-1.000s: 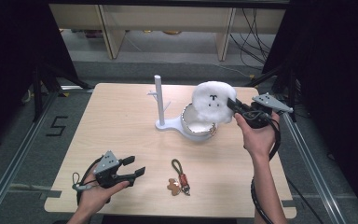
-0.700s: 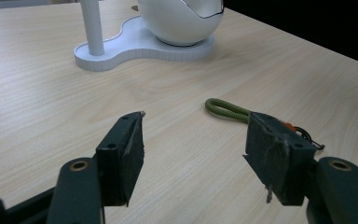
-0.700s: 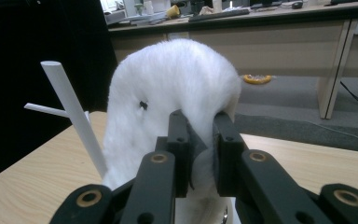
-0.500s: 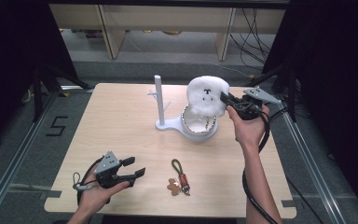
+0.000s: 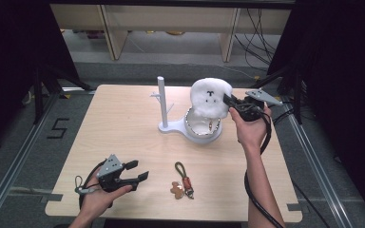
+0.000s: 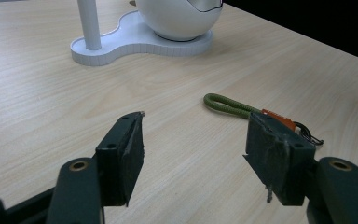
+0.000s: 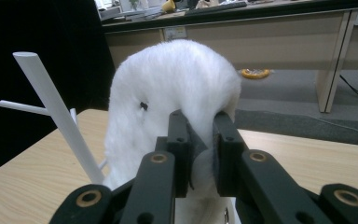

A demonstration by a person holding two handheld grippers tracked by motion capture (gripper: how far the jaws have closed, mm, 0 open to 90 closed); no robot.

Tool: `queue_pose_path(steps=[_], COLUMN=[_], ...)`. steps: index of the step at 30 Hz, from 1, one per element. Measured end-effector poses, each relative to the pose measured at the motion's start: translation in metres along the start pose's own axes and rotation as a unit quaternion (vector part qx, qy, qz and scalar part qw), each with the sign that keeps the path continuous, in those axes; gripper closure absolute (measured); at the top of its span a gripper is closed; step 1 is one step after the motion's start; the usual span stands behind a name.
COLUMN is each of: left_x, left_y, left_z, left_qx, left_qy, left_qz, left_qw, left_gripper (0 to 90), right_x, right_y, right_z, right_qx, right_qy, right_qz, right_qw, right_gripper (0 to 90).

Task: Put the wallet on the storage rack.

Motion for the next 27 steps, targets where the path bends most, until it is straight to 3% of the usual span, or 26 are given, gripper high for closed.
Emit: queue_pose_path(steps=[1,2,9,12,13,19,23,27], left_x=[0.0,0.0,0.0,0.0,0.0,0.0,-0.001,-0.001], left_y=[0.0,0.0,0.0,0.0,0.0,0.0,0.001,0.001], left_z=[0.0,0.0,-0.001,-0.001,-0.001,-0.001,-0.002,-0.002], left_qx=[0.0,0.0,-0.001,-0.001,-0.001,-0.001,0.001,-0.001], left_qy=[0.0,0.0,0.0,0.001,0.001,0.002,0.003,0.003], left_qz=[0.0,0.0,-0.001,-0.001,-0.001,0.0,0.0,0.0], left_qw=[1.0,1.0,1.0,1.0,1.0,1.0,1.0,1.0], left_gripper=[36.4,36.4,36.4,36.4,36.4,36.3,36.3,36.3], right_x=[0.001,0.002,0.004,0.004,0.005,0.008,0.008,0.012], right_y=[-0.001,0.001,0.001,0.002,0.0,0.0,0.002,0.001], right_z=[-0.001,-0.001,-0.002,-0.006,-0.006,-0.01,-0.014,-0.018], right_qx=[-0.008,0.002,-0.004,0.006,-0.007,-0.01,0.004,-0.007], right_qy=[-0.002,-0.002,0.0,0.007,0.007,0.009,0.018,0.02], right_qz=[-0.003,0.001,-0.001,-0.004,-0.006,-0.003,-0.008,0.0], right_qw=[1.0,1.0,1.0,0.9999,0.9999,0.9999,0.9998,0.9998], right_gripper=[80.8,80.8,80.7,80.7,80.7,80.7,80.6,80.6])
Point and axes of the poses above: each handheld gripper's, and its own axes: x roughly forward along the jaws, z roughly out of its top, y roughly to its left, the point moved 8 cm from there along x, roughly forward along the jaws, and after that the axes turned 3 degrees about -y, right-handed, at the moved point
